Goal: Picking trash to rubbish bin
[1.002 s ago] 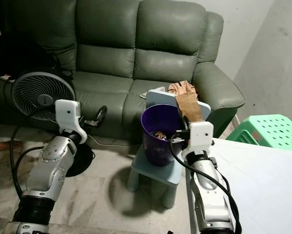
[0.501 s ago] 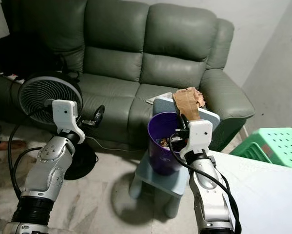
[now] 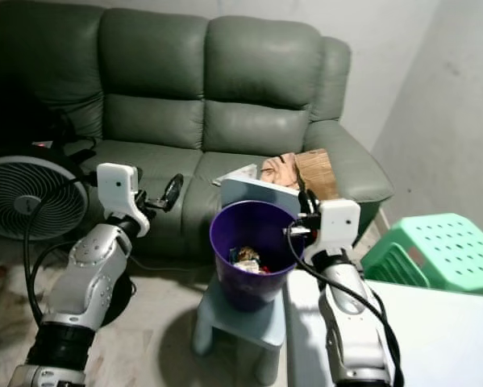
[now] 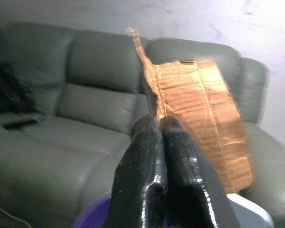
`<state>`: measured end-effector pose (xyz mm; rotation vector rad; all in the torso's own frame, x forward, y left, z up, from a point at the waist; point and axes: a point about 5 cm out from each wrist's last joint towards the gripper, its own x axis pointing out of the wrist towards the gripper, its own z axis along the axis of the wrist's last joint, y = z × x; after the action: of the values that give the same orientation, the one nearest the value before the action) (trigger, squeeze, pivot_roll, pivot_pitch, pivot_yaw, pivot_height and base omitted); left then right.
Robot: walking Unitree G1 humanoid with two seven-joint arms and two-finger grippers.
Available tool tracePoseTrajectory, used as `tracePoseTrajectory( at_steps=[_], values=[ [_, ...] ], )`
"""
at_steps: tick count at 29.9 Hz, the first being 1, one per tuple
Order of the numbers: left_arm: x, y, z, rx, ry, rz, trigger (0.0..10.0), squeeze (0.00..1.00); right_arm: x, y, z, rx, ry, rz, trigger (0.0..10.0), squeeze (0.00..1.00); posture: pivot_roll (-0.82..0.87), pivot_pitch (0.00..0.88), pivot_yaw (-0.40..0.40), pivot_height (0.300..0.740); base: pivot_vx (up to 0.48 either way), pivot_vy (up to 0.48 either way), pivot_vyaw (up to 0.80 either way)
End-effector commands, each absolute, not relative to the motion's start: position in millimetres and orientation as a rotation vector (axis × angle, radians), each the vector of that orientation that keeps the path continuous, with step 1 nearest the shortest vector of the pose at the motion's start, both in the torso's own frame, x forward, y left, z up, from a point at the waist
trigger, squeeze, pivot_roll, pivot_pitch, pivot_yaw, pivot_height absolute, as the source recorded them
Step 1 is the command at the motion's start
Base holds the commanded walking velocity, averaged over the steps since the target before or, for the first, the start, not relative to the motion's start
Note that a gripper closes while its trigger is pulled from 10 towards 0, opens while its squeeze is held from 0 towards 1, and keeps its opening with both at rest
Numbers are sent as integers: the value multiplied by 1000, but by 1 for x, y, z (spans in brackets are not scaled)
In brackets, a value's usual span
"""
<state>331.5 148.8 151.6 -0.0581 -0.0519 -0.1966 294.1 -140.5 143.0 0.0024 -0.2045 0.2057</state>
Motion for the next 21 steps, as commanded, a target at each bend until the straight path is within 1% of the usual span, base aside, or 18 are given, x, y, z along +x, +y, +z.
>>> tracePoseTrajectory(
  at_steps=[1, 12, 21],
  values=[
    [333, 134, 157, -64, -67, -236, 10000, 0, 292, -155, 141, -13, -195, 168, 10000, 0, 9, 0, -101, 740, 349, 0, 0],
    [333, 130, 158, -42, -82, -228, 10000, 0, 294, -153, 140, -3, -172, 192, 10000, 0, 12, 0, -105, 740, 0, 0, 0],
    [330, 128, 156, -38, -87, -236, 10000, 0, 298, -158, 140, -14, -147, 213, 10000, 0, 19, 0, -114, 740, 0, 0, 0]
  ],
)
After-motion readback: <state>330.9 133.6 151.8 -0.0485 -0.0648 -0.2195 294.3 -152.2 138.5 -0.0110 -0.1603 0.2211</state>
